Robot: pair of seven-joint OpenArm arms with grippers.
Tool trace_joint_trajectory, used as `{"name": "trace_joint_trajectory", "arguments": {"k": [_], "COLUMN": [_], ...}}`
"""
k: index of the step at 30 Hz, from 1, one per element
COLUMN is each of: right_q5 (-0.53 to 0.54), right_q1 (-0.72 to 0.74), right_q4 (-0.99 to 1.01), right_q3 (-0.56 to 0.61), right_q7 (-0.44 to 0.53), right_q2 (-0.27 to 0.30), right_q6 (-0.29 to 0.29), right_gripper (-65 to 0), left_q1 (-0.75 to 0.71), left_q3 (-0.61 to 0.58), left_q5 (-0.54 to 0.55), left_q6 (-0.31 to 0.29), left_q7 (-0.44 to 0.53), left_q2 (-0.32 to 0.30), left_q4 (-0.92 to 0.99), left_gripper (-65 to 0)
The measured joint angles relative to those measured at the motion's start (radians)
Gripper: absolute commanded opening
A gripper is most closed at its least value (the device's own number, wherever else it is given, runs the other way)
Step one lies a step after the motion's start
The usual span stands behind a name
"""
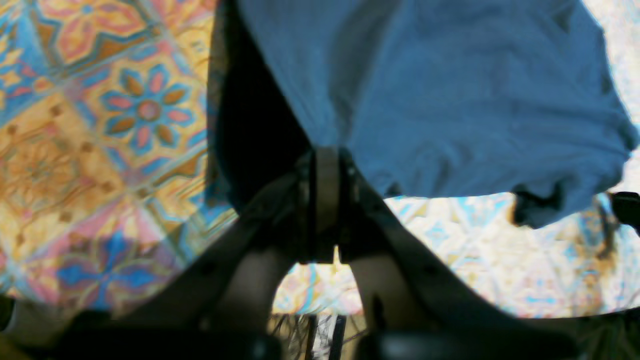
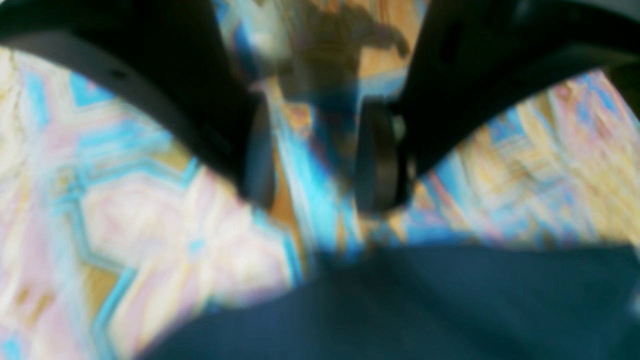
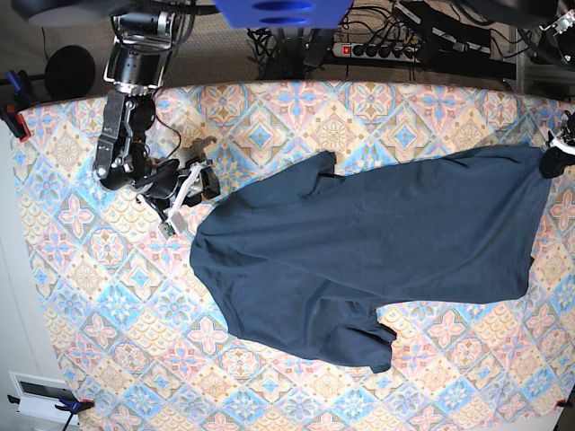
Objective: Layout the t-shirt on the table in an organized manner, then fold the t-shirt properly
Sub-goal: 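Reach the right gripper to the shirt's opposite end and grasp it, then pull the shirt end with the right gripper away from the left gripper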
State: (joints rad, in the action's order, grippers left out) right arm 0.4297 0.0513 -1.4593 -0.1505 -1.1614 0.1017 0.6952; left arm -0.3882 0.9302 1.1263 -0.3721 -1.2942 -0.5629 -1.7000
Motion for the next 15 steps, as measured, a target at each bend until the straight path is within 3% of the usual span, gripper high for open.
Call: {"name": "trace_joint_trajectory", "arguments": {"k": [10,15], "right_q5": [0.018,0.151], "right_q1": [0.071,0.071], "right_q4": [0.100,0.103], "right_q3": [0.002,0.002], "right_q7": [0.011,0.010], "right_q2": [-0.024,-0.024], "right_q6": [0.000,0.000], "right_gripper": [-39.1,-39.1], "left_q1": [0.000,0.000], "left_q3": [0.018,0.018], "left_q5": [0.026,0.026], "left_q6": [0.000,0.000], "left_q7": [0.003,0.003], "left_q2": [-0.005,-0.005], "left_q4": [0.000,0.000], "left_gripper": [-65.0,-65.0]}}
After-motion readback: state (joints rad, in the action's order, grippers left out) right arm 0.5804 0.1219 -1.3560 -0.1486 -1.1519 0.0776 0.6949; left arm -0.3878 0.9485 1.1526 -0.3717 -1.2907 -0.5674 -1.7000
